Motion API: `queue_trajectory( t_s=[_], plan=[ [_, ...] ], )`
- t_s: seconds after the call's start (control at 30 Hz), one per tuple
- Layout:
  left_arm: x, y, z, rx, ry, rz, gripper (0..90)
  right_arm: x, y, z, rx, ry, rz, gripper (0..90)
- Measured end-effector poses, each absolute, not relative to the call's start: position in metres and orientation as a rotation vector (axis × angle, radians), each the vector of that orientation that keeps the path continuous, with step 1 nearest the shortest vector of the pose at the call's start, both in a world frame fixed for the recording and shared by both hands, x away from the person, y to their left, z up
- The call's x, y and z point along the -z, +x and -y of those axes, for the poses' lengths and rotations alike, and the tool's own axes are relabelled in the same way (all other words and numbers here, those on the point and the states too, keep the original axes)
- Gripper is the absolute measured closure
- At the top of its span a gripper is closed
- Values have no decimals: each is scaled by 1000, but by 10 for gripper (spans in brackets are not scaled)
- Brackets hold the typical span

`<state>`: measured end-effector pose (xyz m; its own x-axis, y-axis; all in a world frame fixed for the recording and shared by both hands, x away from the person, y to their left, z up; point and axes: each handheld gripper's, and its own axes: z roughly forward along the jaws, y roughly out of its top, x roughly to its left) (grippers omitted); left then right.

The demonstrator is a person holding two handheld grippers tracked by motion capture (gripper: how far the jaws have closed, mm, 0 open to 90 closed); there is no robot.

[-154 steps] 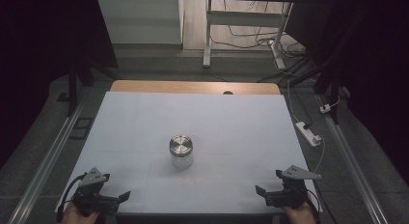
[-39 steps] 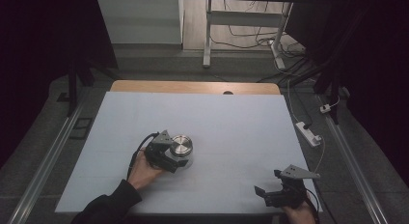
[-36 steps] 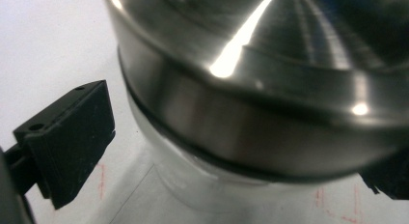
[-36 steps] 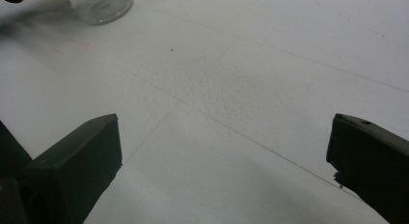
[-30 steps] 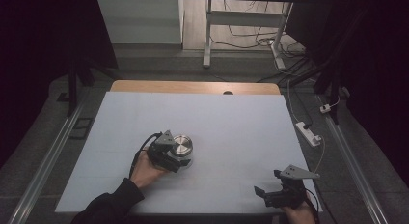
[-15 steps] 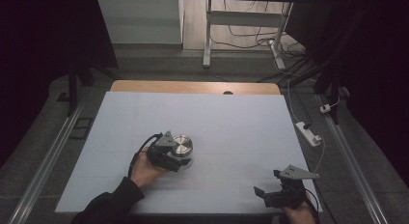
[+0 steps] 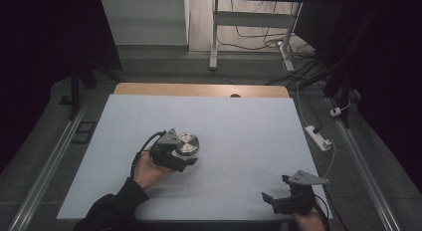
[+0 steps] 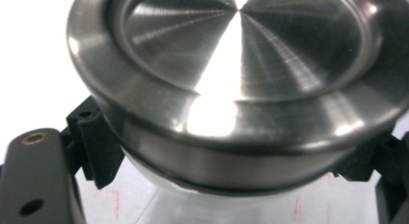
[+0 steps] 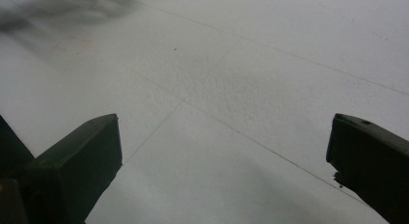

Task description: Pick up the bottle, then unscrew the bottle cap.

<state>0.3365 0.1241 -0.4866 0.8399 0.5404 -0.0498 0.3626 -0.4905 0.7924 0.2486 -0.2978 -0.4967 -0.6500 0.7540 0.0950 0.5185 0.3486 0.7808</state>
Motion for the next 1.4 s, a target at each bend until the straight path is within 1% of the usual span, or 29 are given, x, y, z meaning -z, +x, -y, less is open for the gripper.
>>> queue_trajectory(
  t_s=[0.33,0.67,0.93,1.13,1.4],
  plan=[
    [457,341,-115,-243,2152,-598,158,497,249,298,-1197,1134,-2334,0],
    [438,338,-102,-241,2153,-562,158,497,249,298,-1200,1134,-2334,0],
    [431,332,-97,-230,2159,-527,158,497,249,298,-1200,1123,-2340,0],
    [431,330,-97,-234,2165,-536,158,495,248,299,-1219,1126,-2318,0],
    [433,328,-96,-227,2163,-527,158,486,247,294,-1273,1116,-2311,0]
  ],
)
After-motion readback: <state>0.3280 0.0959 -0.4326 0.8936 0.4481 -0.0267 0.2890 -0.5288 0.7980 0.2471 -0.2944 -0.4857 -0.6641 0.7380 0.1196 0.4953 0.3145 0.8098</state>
